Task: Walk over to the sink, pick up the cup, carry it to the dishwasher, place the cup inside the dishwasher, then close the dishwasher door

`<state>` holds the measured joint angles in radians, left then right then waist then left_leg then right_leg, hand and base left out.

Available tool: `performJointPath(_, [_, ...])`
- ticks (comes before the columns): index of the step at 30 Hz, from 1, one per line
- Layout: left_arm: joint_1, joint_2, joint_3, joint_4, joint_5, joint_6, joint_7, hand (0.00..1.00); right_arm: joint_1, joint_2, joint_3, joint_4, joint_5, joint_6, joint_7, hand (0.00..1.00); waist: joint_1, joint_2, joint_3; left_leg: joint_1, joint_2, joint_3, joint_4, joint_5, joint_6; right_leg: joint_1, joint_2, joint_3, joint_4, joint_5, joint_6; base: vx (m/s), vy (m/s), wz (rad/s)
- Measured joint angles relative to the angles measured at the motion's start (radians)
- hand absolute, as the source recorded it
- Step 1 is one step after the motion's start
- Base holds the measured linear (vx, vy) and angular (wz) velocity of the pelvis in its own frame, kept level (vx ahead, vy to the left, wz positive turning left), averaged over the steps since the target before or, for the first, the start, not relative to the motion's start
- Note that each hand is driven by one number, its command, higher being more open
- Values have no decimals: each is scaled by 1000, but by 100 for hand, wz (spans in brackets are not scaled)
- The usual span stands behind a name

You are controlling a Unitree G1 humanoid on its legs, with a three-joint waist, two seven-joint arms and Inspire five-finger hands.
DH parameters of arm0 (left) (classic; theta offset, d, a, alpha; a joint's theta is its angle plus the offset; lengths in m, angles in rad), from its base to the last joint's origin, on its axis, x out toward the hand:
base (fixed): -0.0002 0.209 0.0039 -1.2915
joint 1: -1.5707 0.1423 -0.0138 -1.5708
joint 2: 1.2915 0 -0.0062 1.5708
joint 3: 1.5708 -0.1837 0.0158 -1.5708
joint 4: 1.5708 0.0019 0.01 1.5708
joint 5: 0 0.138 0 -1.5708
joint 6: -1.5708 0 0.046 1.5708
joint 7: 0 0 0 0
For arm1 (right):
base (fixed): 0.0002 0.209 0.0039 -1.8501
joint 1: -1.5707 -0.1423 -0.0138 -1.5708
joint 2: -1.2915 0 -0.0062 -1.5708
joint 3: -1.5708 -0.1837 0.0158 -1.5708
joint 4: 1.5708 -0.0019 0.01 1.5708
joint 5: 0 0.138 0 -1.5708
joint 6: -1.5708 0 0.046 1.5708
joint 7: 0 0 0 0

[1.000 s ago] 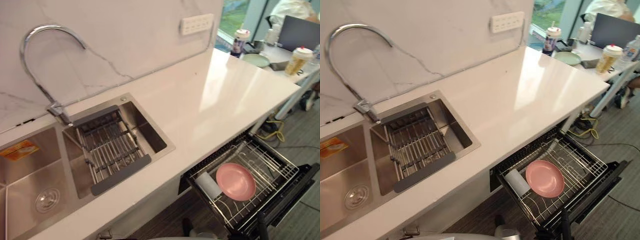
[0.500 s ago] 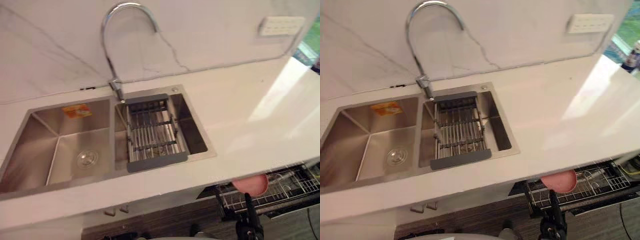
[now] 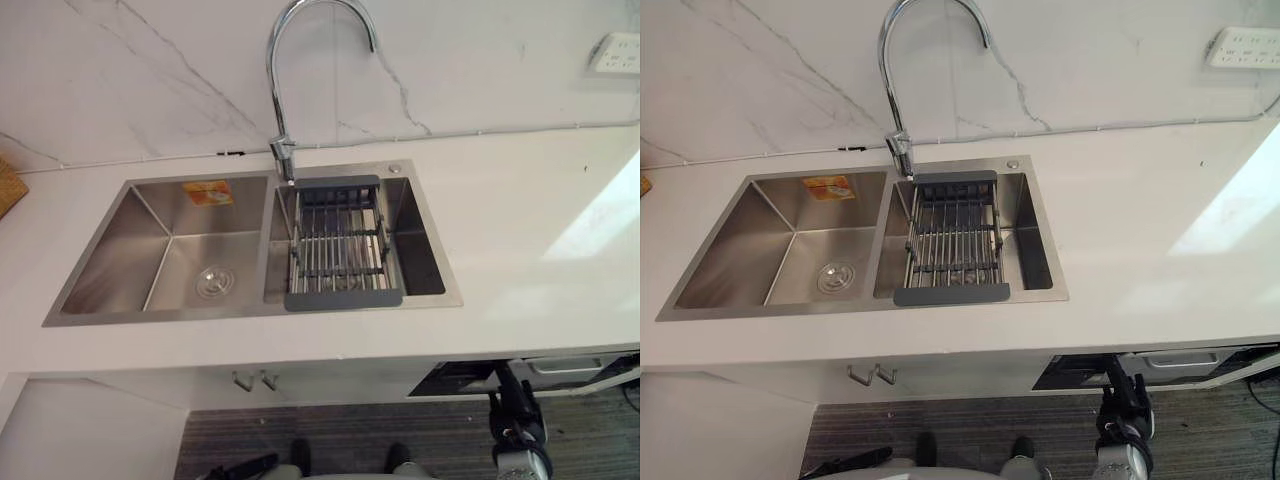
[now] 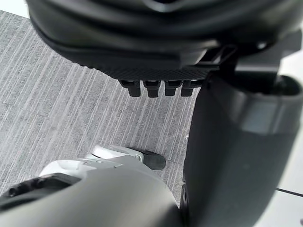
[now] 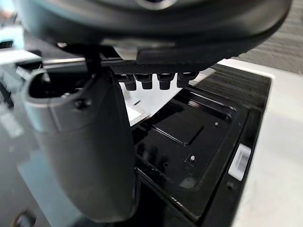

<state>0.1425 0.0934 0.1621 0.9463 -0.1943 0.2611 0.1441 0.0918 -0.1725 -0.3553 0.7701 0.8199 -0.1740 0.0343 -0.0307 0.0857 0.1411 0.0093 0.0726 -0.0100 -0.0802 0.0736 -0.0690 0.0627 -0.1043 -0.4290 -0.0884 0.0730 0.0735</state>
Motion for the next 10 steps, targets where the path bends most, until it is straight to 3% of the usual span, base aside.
performJointPath(3, [13,-2,-20,8,16,-107,-42,100,36,-5,171,6,-229,50,1,100,-6,2,1,1,31,7,-1,5,-8,0,30,3,0,-6,-10,-33,-74,-1])
performJointPath(5, [25,-6,-43,6,16,-160,-69,100,50,47,192,65,-324,79,3,100,-2,6,-1,3,45,8,-4,6,-9,4,44,-5,0,-12,-18,35,-94,11])
performJointPath(6, [28,-11,-45,11,15,-164,-79,100,64,88,179,119,-362,106,10,100,0,7,-2,9,49,9,-8,6,-9,11,47,-13,0,-17,-26,77,-84,14])
performJointPath(10, [43,-17,-42,58,-93,-159,-118,100,103,64,121,212,-385,90,-29,100,-3,13,-6,55,59,52,-8,14,-26,55,47,-9,4,-20,-26,109,-10,-1])
